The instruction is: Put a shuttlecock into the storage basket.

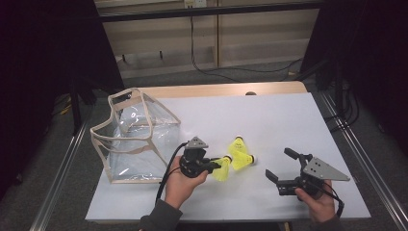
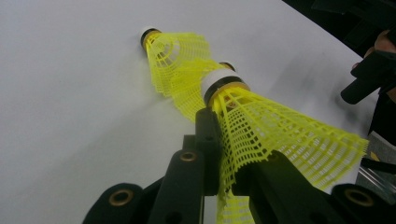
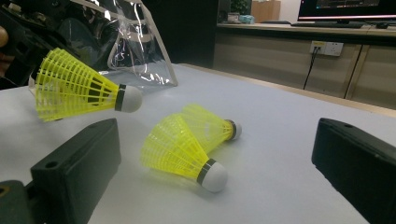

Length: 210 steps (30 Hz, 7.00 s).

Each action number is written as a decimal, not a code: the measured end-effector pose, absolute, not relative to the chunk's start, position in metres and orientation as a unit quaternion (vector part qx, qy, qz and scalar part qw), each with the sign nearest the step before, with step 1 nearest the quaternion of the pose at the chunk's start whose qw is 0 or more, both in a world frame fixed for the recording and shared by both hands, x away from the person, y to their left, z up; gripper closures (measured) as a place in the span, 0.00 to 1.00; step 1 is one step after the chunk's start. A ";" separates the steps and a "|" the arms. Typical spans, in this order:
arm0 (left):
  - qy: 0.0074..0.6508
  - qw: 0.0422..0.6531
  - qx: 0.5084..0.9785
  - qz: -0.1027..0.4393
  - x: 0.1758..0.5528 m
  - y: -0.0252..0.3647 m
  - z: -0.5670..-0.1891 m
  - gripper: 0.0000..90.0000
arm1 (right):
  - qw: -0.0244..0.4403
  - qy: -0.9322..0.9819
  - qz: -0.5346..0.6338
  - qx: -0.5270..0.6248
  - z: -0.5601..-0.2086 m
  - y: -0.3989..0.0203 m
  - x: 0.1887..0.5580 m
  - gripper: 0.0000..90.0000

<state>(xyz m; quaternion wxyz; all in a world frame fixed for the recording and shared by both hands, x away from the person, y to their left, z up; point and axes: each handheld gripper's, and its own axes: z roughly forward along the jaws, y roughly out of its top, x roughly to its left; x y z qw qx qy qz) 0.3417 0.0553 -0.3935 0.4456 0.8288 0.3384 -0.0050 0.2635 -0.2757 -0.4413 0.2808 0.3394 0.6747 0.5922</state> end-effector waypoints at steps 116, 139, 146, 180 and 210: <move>0.366 0.442 0.819 0.030 0.394 0.091 -0.276 0.96 | 0.279 0.673 0.594 0.342 -0.441 -0.278 0.262 0.01; 0.388 0.442 0.807 0.045 0.406 0.106 -0.259 0.96 | 0.281 0.671 0.594 0.344 -0.441 -0.279 0.262 0.01; 0.391 0.438 0.808 0.045 0.409 0.109 -0.257 0.96 | 0.282 0.671 0.593 0.344 -0.441 -0.279 0.261 0.01; 0.418 0.432 0.797 0.056 0.424 0.128 -0.247 0.96 | 0.283 0.669 0.595 0.345 -0.441 -0.280 0.260 0.01; 0.431 0.432 0.790 0.067 0.437 0.140 -0.237 0.96 | 0.283 0.666 0.596 0.348 -0.441 -0.282 0.261 0.01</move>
